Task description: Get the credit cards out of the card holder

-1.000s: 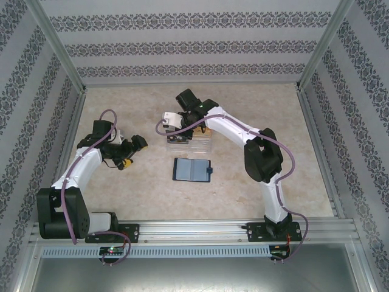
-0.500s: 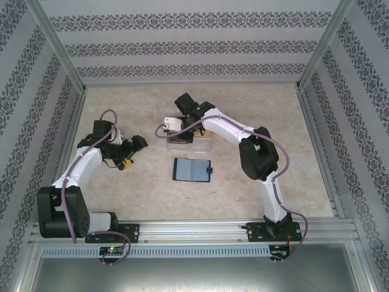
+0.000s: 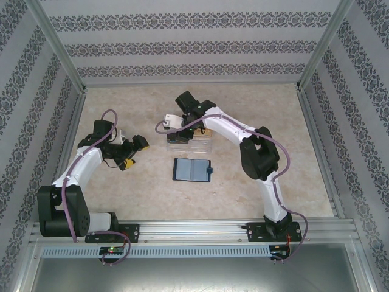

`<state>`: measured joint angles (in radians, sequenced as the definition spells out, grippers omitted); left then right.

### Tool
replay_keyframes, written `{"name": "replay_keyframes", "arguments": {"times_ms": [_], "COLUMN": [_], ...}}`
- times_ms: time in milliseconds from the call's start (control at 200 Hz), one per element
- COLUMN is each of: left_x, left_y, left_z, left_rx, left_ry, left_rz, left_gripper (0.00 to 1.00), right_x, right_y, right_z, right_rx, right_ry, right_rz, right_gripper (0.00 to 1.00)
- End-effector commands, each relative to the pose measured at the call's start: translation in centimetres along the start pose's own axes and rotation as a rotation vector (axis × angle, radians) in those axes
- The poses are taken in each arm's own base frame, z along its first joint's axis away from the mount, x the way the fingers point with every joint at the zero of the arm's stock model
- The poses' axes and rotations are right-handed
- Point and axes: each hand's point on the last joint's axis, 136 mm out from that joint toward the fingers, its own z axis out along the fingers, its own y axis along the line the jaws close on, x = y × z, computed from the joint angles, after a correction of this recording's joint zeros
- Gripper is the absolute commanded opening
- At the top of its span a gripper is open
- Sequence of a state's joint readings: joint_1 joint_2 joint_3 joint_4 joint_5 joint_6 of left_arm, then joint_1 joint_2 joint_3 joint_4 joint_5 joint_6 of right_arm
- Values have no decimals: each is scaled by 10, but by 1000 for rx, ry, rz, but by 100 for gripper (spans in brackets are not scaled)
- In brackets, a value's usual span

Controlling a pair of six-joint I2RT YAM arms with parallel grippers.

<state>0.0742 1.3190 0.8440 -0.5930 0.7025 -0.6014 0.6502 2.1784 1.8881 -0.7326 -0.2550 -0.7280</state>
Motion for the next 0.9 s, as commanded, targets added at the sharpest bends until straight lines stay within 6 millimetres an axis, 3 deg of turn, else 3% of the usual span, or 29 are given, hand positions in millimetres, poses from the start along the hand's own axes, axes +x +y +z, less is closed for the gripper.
{"name": "replay_keyframes", "arguments": {"times_ms": [0,100,215,410,644,899], "left_x": [-5,-4,-3,4,23,60], "left_y": [-3,-1,-1,-4,-20,-47], "left_z": [-1,-2,-1,3,17,48], "left_rx": [20,10,9,17,36,7], "left_ry": [-8,-12,-10,10,48,126], "left_rz": [12,13,5,20,69,171], "left_gripper": [99,100,100,100,100,89], "right_x": [-30,-34,-20,19,78,99], "right_y": [-6,-6,-9,23,77,118], "right_z": [-49,-71,-90,-99,-84,-63], "right_rx": [47,100,183,202,187,126], "right_ry": [-108,-143,-142,-170,-125,-156], "right_rz": [72,203,441,818,1249,1477], "right_gripper": [37,49,52,52,53,53]}}
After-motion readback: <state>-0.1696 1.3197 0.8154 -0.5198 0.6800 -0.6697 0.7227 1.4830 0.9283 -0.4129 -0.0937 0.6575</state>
